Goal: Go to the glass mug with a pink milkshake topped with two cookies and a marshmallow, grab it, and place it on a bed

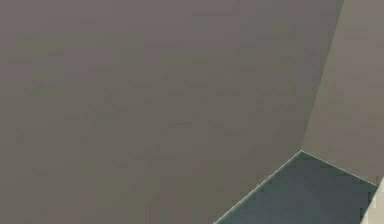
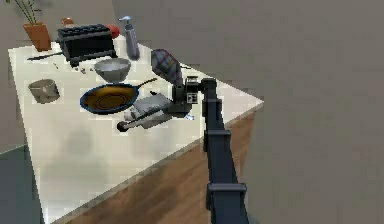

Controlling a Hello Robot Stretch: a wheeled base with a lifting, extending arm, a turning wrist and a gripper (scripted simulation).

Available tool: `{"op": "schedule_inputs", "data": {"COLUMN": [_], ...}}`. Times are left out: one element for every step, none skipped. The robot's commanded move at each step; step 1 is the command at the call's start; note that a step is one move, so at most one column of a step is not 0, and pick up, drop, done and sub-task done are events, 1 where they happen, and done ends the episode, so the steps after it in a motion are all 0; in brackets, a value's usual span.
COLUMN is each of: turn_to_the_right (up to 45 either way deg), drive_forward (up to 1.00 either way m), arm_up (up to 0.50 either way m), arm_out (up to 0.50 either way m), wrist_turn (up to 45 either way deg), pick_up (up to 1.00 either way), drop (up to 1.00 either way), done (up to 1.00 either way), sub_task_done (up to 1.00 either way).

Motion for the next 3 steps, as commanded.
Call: {"op": "schedule_inputs", "data": {"turn_to_the_right": [0.0, 0.0, 0.0], "drive_forward": [0.0, 0.0, 0.0], "arm_up": [0.0, 0.1, 0.02], "arm_out": [0.0, 0.0, 0.0], "wrist_turn": [0.0, 0.0, 0.0], "pick_up": [1.0, 0.0, 0.0], "drop": [0.0, 0.0, 0.0], "done": [0.0, 0.0, 0.0], "sub_task_done": [0.0, 0.0, 0.0]}}
